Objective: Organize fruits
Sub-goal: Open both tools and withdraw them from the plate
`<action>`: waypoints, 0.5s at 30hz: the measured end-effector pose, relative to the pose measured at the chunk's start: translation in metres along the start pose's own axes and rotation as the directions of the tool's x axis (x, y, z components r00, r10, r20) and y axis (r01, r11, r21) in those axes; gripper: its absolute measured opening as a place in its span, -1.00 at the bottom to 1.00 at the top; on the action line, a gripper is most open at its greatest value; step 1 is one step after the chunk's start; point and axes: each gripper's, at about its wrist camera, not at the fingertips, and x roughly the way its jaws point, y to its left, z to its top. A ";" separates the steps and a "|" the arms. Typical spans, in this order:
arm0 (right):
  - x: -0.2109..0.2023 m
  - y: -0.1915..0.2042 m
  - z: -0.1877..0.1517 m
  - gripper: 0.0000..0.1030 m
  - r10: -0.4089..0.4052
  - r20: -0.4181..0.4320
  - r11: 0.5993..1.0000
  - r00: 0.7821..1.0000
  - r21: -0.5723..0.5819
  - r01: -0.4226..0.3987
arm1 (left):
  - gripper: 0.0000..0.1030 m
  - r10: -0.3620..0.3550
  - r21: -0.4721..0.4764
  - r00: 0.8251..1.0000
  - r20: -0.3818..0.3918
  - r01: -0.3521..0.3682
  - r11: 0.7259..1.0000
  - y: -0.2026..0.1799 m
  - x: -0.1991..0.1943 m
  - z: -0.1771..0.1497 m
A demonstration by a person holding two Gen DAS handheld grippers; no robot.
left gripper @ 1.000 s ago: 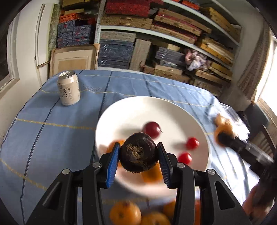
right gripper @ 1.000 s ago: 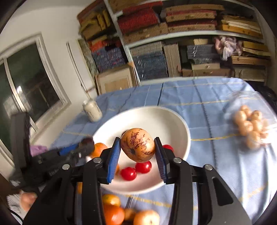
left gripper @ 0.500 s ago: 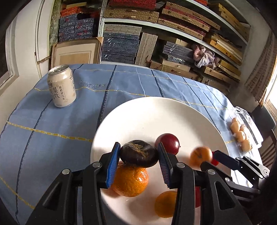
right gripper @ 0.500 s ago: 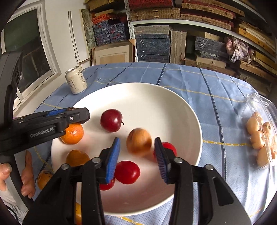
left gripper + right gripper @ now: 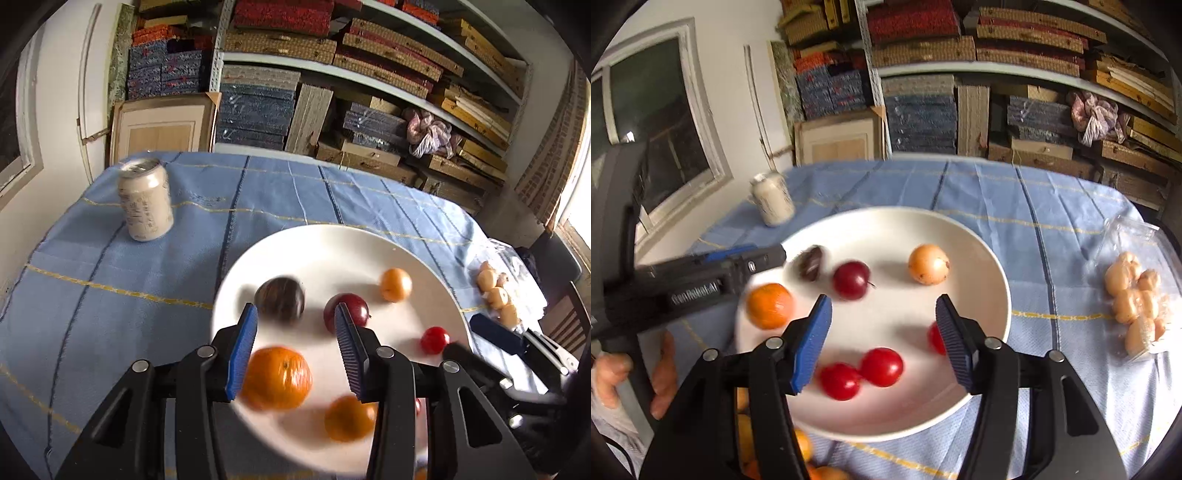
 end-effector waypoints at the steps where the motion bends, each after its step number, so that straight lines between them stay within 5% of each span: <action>1: -0.012 0.004 0.000 0.29 0.013 0.021 1.000 1.000 0.003 -0.013 | -0.12 -0.005 -0.003 1.000 0.002 0.005 1.000 0.000 -0.008 -0.004; 4: -0.047 0.015 -0.006 0.44 0.047 0.073 0.999 0.996 0.001 -0.047 | 0.23 0.029 0.038 1.000 -0.004 -0.029 0.999 0.001 -0.031 -0.023; 8: -0.086 0.025 -0.027 0.48 0.055 0.073 0.998 0.996 -0.023 -0.054 | 0.24 0.092 0.084 0.996 -0.022 -0.090 0.992 0.010 -0.058 -0.060; 10: -0.102 0.025 -0.044 0.66 0.032 0.085 0.999 0.996 -0.029 -0.029 | 0.25 0.107 0.081 0.994 -0.031 -0.104 0.991 0.016 -0.065 -0.076; 15: -0.123 0.000 -0.089 0.76 0.003 0.112 0.998 0.994 0.067 -0.011 | 0.36 0.098 0.019 0.994 -0.050 -0.097 0.995 0.028 -0.068 -0.102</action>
